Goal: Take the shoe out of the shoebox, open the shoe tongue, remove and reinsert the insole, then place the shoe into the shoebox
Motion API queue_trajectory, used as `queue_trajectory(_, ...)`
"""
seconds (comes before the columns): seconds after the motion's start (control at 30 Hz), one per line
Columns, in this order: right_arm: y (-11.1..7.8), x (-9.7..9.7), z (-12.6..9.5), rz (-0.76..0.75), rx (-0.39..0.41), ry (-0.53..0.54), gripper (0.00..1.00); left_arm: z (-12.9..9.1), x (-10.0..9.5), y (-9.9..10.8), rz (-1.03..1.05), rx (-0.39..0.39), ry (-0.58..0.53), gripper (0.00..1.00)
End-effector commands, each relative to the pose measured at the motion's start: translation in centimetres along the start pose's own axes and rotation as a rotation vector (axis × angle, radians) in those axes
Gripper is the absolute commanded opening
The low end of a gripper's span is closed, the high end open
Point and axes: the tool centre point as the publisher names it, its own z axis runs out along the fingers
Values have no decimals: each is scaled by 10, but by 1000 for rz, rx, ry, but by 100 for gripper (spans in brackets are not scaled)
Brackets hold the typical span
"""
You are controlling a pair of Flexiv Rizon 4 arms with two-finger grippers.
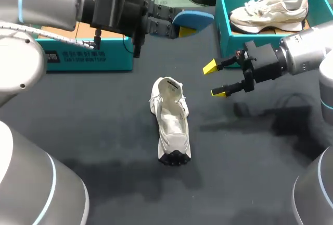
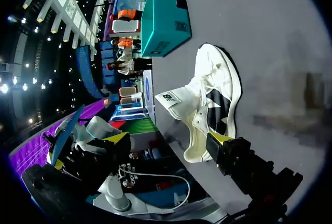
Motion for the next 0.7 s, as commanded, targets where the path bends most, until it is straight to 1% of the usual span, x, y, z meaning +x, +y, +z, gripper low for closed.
queue_trajectory(0.03,-4,0,0,1,-8,-2,100,3,7,0,187,-99,-41,0)
queue_trajectory(0.27,-4,0,0,1,-8,-2,100,3,7,0,187,-99,-41,0)
queue_trajectory(0.3,-4,0,0,1,-8,-2,100,5,9,2,219,-83,-60,0)
queue_trajectory(0.33,-2,2,0,5,-4,39,100,5,10,6,225,-24,-102,0)
queue_trajectory(0.37,0,4,-2,12,-22,47,100,5,11,11,253,-44,-107,0)
queue_trajectory(0.4,2,7,-4,24,-34,76,100,4,12,19,282,7,-148,0)
queue_trajectory(0.43,3,9,-5,28,-35,95,100,4,13,22,287,25,-161,0)
queue_trajectory(0.47,3,12,-8,40,-56,104,100,5,15,29,313,-1,-152,0)
queue_trajectory(0.5,3,13,-9,47,-58,115,100,5,17,34,347,34,-188,0)
queue_trajectory(0.53,3,15,-10,49,-67,131,100,7,19,40,372,15,-173,0)
queue_trajectory(0.6,4,17,-11,62,-76,141,100,8,21,47,409,53,-196,0)
queue_trajectory(0.63,5,19,-11,67,-85,152,100,10,21,52,430,51,-194,0)
queue_trajectory(0.67,5,19,-11,74,-90,159,100,10,21,54,464,80,-213,0)
queue_trajectory(0.7,6,20,-11,81,-96,168,100,10,22,58,498,77,-232,0)
